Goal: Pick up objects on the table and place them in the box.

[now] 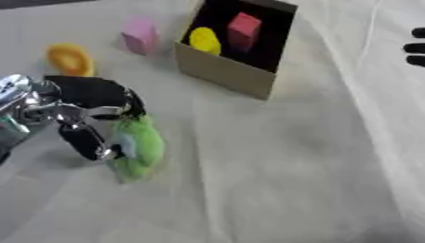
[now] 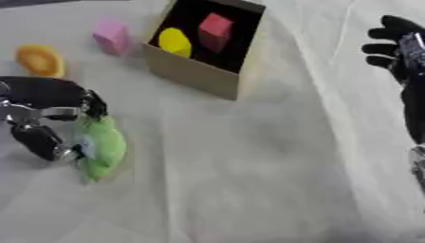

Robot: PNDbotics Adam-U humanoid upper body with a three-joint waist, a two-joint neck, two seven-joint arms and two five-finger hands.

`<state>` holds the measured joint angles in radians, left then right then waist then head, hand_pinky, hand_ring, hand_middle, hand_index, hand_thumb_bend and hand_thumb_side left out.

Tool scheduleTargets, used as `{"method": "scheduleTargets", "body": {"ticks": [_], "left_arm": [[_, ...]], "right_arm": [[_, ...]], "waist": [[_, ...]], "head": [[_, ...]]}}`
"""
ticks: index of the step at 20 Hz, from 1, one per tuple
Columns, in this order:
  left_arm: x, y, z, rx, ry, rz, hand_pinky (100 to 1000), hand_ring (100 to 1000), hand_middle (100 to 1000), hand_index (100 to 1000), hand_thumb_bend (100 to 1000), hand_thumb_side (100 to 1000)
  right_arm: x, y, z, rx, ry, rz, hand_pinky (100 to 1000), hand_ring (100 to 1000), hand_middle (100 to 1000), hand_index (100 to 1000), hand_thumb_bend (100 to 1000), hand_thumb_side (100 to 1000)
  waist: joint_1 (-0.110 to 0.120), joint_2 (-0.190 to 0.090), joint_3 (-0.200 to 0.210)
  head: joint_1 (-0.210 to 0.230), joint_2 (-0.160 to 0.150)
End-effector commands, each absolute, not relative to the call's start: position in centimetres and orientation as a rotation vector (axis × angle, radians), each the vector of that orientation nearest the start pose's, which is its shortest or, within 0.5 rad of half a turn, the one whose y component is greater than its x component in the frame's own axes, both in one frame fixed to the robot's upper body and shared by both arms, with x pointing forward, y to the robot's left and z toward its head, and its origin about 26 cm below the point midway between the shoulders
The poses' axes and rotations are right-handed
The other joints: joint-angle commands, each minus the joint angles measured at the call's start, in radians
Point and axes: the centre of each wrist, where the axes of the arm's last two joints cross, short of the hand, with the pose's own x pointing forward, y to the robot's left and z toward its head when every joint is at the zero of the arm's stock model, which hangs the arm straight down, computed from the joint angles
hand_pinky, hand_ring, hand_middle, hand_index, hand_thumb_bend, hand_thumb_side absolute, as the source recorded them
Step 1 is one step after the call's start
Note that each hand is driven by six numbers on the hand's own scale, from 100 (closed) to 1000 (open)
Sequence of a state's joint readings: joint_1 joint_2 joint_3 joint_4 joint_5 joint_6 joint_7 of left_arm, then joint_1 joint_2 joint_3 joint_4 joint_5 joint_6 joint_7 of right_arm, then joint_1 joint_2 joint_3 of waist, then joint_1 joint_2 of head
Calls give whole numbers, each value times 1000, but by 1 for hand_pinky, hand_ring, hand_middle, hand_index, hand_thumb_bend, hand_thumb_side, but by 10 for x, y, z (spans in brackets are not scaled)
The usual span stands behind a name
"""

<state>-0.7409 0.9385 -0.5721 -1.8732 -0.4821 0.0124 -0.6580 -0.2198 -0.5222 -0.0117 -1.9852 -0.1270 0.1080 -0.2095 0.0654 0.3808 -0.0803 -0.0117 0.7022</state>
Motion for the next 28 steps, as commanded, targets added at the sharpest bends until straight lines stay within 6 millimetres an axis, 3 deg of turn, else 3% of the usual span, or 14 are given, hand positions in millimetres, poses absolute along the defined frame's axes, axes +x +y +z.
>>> {"method": "scheduleTargets", "body": {"ticks": [1, 4, 8, 17, 22, 28], "left_arm": [[307, 234, 292, 803, -1435, -2035, 753, 628, 565, 696, 102, 112], [305, 232, 308, 819, -1511, -1959, 754, 624, 549, 685, 100, 129], [318, 222, 333, 783, -1610, -1855, 750, 609, 545, 674, 100, 141], [387, 199, 362, 752, -1663, -1710, 755, 606, 541, 671, 100, 154], [423, 192, 372, 850, -1723, -1618, 761, 616, 547, 678, 100, 143], [451, 185, 371, 986, -1782, -1525, 770, 636, 565, 691, 100, 138]], "right_arm": [[290, -301, 205, -355, -2130, 229, 798, 774, 769, 844, 100, 928], [290, -302, 206, -358, -2136, 232, 798, 774, 769, 844, 100, 924], [290, -302, 206, -360, -2138, 236, 798, 774, 770, 844, 100, 923], [291, -301, 210, -356, -2152, 253, 798, 774, 770, 844, 100, 922], [293, -297, 217, -338, -2182, 269, 799, 774, 770, 844, 100, 920], [296, -291, 224, -302, -2208, 287, 799, 774, 769, 844, 100, 925]], "waist": [[-5, -20, 1], [-6, -23, 2], [-5, -27, 4], [5, -16, -14], [14, 3, -47], [30, 26, -84]], "head": [[-6, -6], [-7, -3], [-8, 1], [1, -20], [30, -49], [57, -74]]}}
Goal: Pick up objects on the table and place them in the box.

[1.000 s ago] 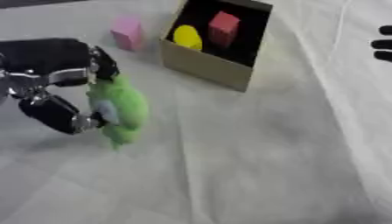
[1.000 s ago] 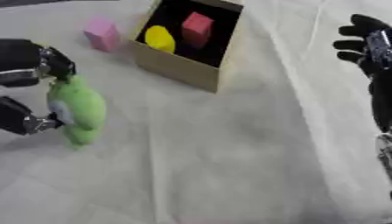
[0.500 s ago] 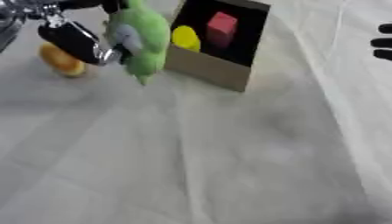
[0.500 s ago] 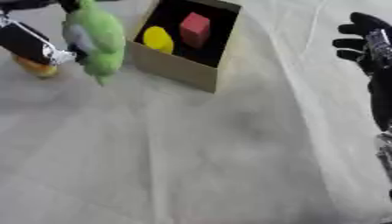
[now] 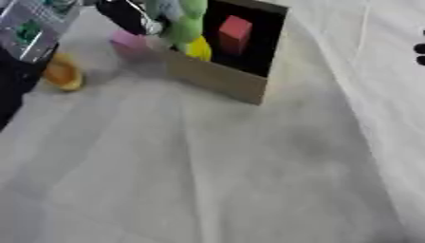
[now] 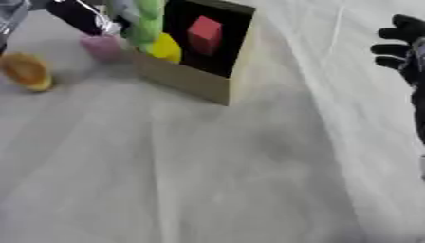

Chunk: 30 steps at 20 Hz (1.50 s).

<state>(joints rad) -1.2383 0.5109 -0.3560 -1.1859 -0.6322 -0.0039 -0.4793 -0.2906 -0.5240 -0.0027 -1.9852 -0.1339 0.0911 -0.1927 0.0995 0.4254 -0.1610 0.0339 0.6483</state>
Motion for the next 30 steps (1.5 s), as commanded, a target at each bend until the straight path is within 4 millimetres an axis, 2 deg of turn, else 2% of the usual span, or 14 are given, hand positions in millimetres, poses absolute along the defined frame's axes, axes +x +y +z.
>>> {"method": "scheduleTargets", "body": {"ticks": [1, 7, 8, 9, 11, 14, 15, 20, 23, 27, 30], "left_arm": [[454, 184, 370, 1006, -1786, -1518, 770, 637, 566, 692, 100, 137], [466, 185, 367, 1065, -1811, -1447, 773, 639, 568, 697, 100, 153], [467, 186, 366, 1065, -1810, -1443, 778, 651, 583, 710, 100, 184], [468, 185, 364, 1061, -1808, -1445, 788, 673, 612, 730, 138, 213], [470, 185, 361, 1041, -1800, -1471, 840, 777, 750, 834, 314, 347], [471, 185, 358, 1011, -1776, -1525, 891, 876, 852, 915, 483, 436], [471, 185, 358, 1009, -1767, -1539, 897, 884, 860, 925, 521, 451], [470, 189, 361, 1025, -1750, -1540, 908, 906, 885, 955, 580, 451], [468, 190, 363, 1020, -1757, -1532, 904, 903, 880, 953, 580, 448], [466, 195, 365, 1009, -1774, -1515, 892, 881, 848, 922, 482, 410], [464, 208, 367, 1017, -1788, -1453, 880, 851, 806, 891, 431, 393]], "right_arm": [[297, -290, 225, -298, -2209, 289, 799, 774, 769, 844, 100, 926], [297, -288, 225, -283, -2209, 290, 799, 774, 769, 844, 100, 928], [297, -288, 225, -281, -2209, 290, 799, 774, 769, 844, 100, 928], [297, -287, 225, -278, -2208, 290, 798, 774, 769, 844, 100, 929], [297, -287, 225, -275, -2207, 289, 798, 774, 769, 844, 100, 929], [297, -287, 224, -273, -2203, 285, 798, 774, 769, 844, 100, 932], [297, -287, 223, -273, -2200, 283, 798, 774, 769, 844, 100, 932], [297, -287, 221, -271, -2188, 279, 798, 774, 769, 844, 100, 932], [297, -287, 220, -267, -2184, 277, 799, 774, 769, 844, 100, 931], [296, -288, 218, -266, -2173, 271, 799, 774, 769, 842, 100, 931], [295, -290, 215, -273, -2164, 265, 799, 774, 769, 842, 100, 929]], "waist": [[-3, -17, -7], [1, -14, -19], [2, -14, -20], [2, -14, -20], [2, -14, -21], [2, -15, -21], [2, -15, -20], [2, -24, -15], [1, -32, -11], [-2, -42, -3], [-5, -51, 12]], "head": [[14, -22], [26, -32], [27, -34], [27, -34], [27, -33], [24, -30], [24, -28], [22, -20], [20, -17], [16, -5], [8, 9]]}}
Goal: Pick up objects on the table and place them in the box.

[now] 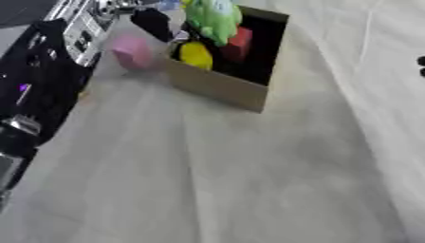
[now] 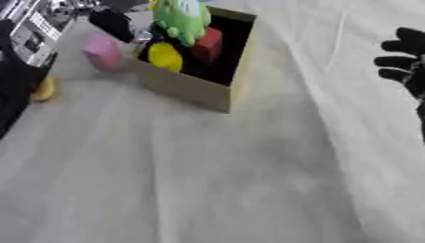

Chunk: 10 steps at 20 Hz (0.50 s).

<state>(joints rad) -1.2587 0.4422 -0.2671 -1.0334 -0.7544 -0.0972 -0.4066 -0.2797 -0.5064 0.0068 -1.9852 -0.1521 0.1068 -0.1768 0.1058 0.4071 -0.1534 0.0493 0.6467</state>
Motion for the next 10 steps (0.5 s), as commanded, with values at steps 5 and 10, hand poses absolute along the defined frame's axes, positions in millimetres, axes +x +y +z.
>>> {"method": "scheduleTargets", "body": {"ticks": [5, 10], "left_arm": [[459, 254, 373, 1076, -1739, -1332, 880, 848, 800, 881, 407, 372], [452, 301, 368, 1104, -1602, -1293, 889, 874, 851, 913, 444, 400]], "right_arm": [[292, -296, 210, -307, -2142, 252, 799, 774, 769, 841, 100, 926], [291, -299, 207, -325, -2130, 245, 799, 774, 769, 841, 100, 923]], "waist": [[-17, -54, 42], [-24, -68, 74]], "head": [[-29, 37], [-46, 52]]}}
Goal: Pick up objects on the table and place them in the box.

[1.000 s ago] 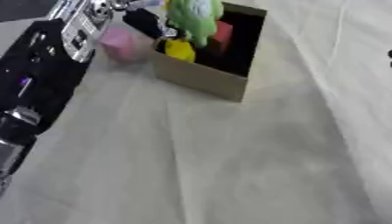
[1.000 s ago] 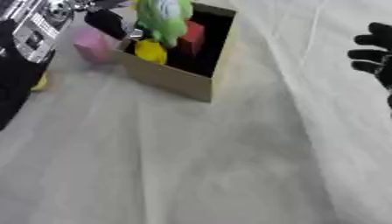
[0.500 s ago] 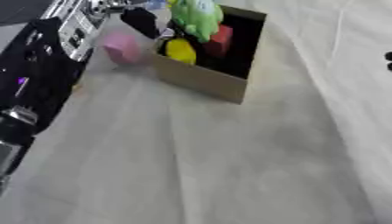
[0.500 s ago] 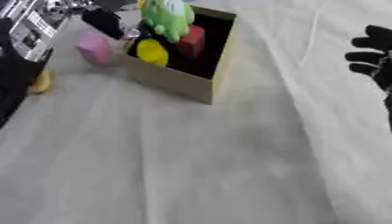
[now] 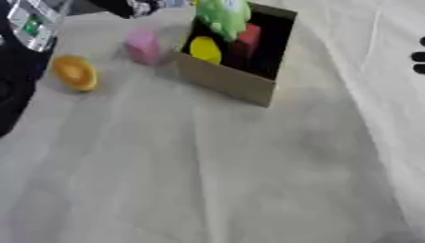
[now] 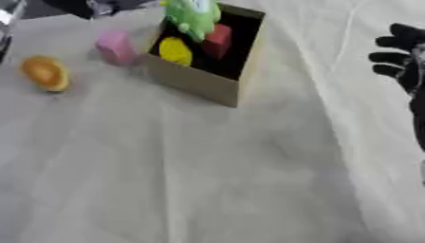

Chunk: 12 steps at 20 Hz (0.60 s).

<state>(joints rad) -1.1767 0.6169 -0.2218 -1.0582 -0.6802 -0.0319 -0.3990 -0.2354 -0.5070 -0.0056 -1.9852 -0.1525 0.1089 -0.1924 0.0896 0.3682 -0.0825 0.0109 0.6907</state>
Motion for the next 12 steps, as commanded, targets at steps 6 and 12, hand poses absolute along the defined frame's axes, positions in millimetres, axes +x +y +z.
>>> {"method": "scheduleTargets", "body": {"ticks": [6, 12], "left_arm": [[453, 327, 346, 1027, -1447, -1325, 893, 878, 843, 917, 498, 386], [456, 330, 336, 981, -1384, -1370, 890, 874, 827, 888, 521, 292]], "right_arm": [[290, -299, 205, -324, -2128, 240, 799, 774, 769, 841, 100, 922], [290, -299, 203, -322, -2123, 235, 799, 775, 770, 841, 100, 926]], "waist": [[-22, -32, 14], [-30, -27, 13]], "head": [[-11, 4], [-1, -1]]}}
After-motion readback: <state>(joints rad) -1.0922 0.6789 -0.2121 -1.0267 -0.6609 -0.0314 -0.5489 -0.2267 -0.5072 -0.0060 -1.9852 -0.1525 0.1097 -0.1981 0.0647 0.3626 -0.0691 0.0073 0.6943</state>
